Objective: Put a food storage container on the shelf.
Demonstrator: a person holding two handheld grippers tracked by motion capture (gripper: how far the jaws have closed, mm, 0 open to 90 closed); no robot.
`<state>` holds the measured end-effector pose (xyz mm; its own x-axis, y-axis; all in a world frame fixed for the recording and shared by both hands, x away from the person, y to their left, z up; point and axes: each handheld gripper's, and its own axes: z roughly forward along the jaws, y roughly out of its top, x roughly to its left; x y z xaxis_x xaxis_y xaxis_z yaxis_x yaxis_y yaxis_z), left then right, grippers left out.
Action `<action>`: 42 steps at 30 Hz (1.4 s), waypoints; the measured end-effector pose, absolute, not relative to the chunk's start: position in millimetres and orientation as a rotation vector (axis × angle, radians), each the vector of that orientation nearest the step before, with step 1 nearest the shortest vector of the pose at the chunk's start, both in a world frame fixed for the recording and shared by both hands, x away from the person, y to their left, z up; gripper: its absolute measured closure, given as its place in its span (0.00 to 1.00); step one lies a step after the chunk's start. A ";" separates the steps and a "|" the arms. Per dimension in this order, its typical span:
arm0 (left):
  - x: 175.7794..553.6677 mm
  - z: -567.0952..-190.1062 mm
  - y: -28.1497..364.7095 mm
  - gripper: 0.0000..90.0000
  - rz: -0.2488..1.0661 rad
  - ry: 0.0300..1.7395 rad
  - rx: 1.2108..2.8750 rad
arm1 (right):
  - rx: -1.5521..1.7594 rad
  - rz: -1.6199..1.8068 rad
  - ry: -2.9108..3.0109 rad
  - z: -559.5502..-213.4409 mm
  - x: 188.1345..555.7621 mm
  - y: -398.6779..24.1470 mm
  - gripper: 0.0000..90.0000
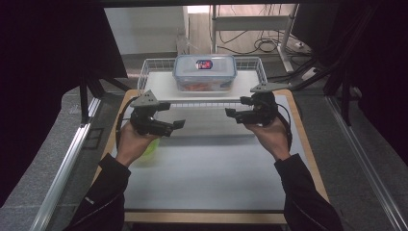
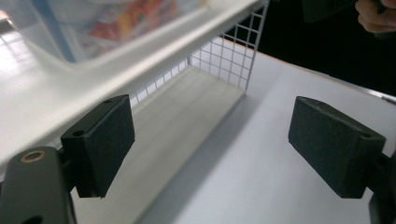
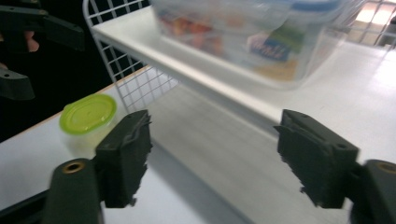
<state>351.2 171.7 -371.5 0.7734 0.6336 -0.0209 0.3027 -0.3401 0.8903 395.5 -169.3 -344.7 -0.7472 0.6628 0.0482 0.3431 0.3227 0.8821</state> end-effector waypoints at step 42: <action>258.9 -507.1 162.2 0.03 0.346 0.757 2.001 | 0.865 1.238 2.432 -466.7 307.6 -192.6 0.00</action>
<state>258.9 162.2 -507.1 0.7695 0.6359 -0.0588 0.3719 -0.3713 0.8508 307.6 -192.6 -466.7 -0.7822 0.6226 0.0220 0.3842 0.4544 0.8037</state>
